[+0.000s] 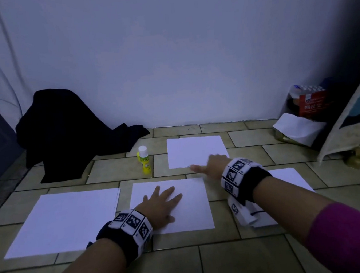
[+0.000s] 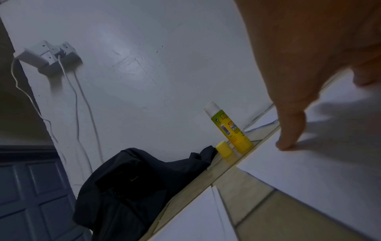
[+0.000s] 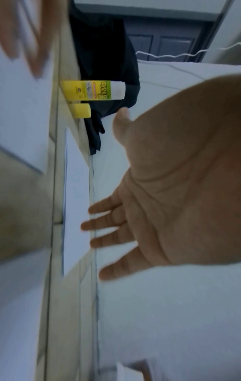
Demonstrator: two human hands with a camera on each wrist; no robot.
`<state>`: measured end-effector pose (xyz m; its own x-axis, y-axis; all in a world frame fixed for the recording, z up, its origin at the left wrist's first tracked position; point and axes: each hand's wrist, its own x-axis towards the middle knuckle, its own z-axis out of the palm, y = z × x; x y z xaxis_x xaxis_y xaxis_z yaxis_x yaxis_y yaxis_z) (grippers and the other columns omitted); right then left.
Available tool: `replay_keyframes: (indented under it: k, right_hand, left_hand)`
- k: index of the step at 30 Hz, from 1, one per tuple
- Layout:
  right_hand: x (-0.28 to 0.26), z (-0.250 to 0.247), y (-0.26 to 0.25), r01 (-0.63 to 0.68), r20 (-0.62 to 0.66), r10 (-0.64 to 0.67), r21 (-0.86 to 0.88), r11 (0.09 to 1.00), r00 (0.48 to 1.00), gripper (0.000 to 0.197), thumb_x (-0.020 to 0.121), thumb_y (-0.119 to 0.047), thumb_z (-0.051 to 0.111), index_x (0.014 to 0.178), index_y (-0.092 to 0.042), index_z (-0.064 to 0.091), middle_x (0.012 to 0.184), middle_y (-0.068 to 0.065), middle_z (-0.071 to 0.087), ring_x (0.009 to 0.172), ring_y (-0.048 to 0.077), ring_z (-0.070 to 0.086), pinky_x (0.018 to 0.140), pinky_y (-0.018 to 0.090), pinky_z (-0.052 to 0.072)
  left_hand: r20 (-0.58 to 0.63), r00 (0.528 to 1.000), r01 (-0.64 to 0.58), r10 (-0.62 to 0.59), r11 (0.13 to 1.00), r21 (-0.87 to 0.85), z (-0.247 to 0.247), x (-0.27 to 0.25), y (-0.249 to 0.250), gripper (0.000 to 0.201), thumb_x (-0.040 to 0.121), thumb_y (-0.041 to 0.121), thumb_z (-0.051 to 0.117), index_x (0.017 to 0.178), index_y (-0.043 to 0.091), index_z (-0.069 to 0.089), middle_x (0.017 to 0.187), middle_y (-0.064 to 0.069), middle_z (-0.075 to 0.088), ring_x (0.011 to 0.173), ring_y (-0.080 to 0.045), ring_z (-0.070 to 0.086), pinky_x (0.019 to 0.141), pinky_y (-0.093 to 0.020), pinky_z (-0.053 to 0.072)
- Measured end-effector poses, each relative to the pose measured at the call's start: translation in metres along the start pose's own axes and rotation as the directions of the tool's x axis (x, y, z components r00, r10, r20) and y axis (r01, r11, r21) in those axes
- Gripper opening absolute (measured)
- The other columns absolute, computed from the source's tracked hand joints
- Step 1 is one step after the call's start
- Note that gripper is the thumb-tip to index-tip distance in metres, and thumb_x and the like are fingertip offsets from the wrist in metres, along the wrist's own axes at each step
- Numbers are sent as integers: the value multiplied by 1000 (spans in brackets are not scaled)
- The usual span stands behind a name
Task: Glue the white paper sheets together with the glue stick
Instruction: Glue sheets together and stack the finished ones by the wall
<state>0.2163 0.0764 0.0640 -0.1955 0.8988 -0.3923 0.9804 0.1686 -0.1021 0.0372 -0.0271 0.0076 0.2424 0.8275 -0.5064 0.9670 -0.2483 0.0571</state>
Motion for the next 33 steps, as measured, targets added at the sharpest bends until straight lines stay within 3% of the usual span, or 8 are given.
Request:
replay_keyframes:
  k: [4,13,18,22,25,27,30,33]
  right_hand:
    - [22,-4,-42,213,-40,-210,222,952,977,70,87,-59,53,135,-9,45,135,8,53,124,23,49,101,32,37]
    - [53,-4,-112,371,-140,-344,400,838,928,58,80,-33,75,130,-12,54,128,7,57,116,21,54,87,25,42]
    - [55,1,-132,403,-77,-396,179,897,915,45,87,-25,67,122,1,55,120,16,61,104,27,59,70,24,35]
    - [49,0,-126,396,-96,-385,208,894,918,33,94,-22,56,114,4,58,112,17,63,108,31,58,74,28,39]
    - [45,-2,-109,357,-109,-342,378,854,933,22,92,-25,58,92,-4,53,81,8,53,88,22,52,58,26,34]
    - [44,-2,-92,328,-140,-303,553,766,943,18,90,-28,60,88,-11,54,87,7,57,82,21,54,63,28,41]
    - [31,-12,-61,266,-119,-273,755,600,955,13,85,-29,69,93,-22,62,89,3,63,72,16,60,59,27,50]
    - [22,-23,-27,256,-172,-196,771,584,965,31,71,-14,82,96,-14,64,81,4,62,61,13,56,54,23,47]
  left_hand:
    - [34,999,0,2,998,-59,0,1,2,76,102,32,42,153,20,-13,161,2,-17,146,-39,-14,115,-62,8]
    - [104,994,11,-11,1000,5,-2,4,2,65,103,31,39,154,15,3,161,0,-15,145,-41,-15,114,-63,10]
    - [165,986,-1,-18,993,118,-7,0,6,52,104,29,33,150,7,25,162,-6,-5,143,-44,-17,113,-63,9]
    - [114,993,13,-19,998,61,0,3,2,57,103,30,35,153,10,14,161,-2,-13,144,-42,-17,114,-62,10]
    - [97,995,8,-8,1000,4,2,2,0,66,104,31,36,154,16,-3,160,1,-21,145,-39,-19,115,-60,5]
    - [81,997,4,-1,999,-32,1,0,-1,70,103,32,36,154,19,-10,159,2,-22,145,-37,-20,116,-59,3]
    - [39,999,18,-16,997,-73,-1,-1,1,72,102,34,40,154,21,-8,161,3,-17,146,-35,-15,117,-58,7]
    - [-19,998,52,-54,995,-86,-5,2,7,72,98,39,44,154,25,0,162,2,-8,147,-37,-5,115,-60,18]
